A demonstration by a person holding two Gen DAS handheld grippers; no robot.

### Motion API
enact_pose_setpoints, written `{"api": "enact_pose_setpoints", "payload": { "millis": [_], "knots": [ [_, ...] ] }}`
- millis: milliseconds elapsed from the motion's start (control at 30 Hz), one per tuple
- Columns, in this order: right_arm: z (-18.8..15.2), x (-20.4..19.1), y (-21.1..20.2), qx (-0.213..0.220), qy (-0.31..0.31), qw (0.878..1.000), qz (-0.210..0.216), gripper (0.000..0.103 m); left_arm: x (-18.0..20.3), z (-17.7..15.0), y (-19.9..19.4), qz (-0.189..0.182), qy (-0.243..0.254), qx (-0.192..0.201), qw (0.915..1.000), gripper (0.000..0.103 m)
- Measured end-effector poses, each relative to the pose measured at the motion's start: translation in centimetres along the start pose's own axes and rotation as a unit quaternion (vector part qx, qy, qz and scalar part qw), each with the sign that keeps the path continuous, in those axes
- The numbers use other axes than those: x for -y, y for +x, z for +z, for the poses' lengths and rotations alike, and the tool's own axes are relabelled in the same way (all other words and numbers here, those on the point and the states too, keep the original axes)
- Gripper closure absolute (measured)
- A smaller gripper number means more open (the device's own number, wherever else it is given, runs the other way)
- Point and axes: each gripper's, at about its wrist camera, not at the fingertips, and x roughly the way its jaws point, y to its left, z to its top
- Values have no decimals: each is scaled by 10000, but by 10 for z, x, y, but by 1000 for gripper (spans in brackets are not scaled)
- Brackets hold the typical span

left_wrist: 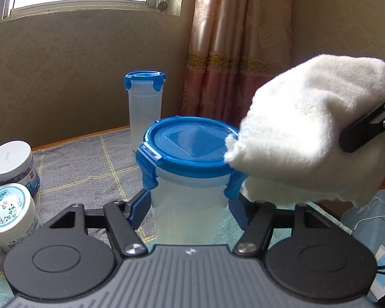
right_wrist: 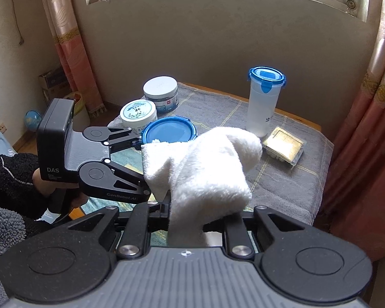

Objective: Clean container
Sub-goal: 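Wipe the blue lid again with the cloth in the right tool while the left tool holds the cup, then press the cloth down onto the blue lid with the right tool while the left tool holds the cup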

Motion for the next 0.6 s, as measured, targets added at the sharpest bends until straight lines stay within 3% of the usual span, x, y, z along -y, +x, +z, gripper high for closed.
{"api": "enact_pose_setpoints", "payload": {
  "millis": [267, 600],
  "knots": [
    [9, 25, -13, 329, 252, 9987, -307, 82, -1, 1, 1, -8, 10, 0, 10000, 37],
    [59, 43, -8, 909, 283, 9926, -753, 82, -1, 1, 2, -18, 3, -3, 10000, 37]
  ]
}}
